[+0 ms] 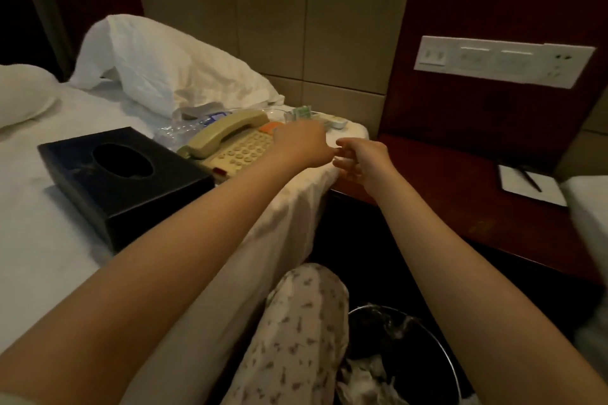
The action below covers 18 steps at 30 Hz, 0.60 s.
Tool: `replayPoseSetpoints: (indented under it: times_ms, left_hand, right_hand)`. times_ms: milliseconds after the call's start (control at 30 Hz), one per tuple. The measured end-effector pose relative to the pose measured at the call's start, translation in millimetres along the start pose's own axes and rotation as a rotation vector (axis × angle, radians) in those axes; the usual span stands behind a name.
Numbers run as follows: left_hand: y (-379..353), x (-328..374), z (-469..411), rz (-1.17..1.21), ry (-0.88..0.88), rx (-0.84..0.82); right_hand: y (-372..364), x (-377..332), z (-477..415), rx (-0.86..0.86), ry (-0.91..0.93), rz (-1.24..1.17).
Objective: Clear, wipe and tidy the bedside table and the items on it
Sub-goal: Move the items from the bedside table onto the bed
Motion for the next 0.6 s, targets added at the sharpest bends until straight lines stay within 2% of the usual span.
replayPoseSetpoints:
  times_ms: [200,367,600]
  left_hand:
    - [-13,82,-26,0.262,-0.223,-0.094]
    - [-29,150,-50,0.442,-0.379,-0.212]
    - [-55,228,-91,0.606,-0.501,-0.357]
  right_hand:
    - [93,-1,13,0.244,-0.012,-0.048]
    - [170,-2,20,0.364,-0.008,-0.044]
    - [272,-5,27,0.557,-0.018,0.005]
Point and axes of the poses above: each hand's wrist, its own z-axis away from the middle knuckle, its own y-axis out of the back of the hand, x = y × z, the point moved 7 cm from there along -z, towards the middle knuckle, and after that the axes turned 13 degrees about -x, right-handed, at the moved point
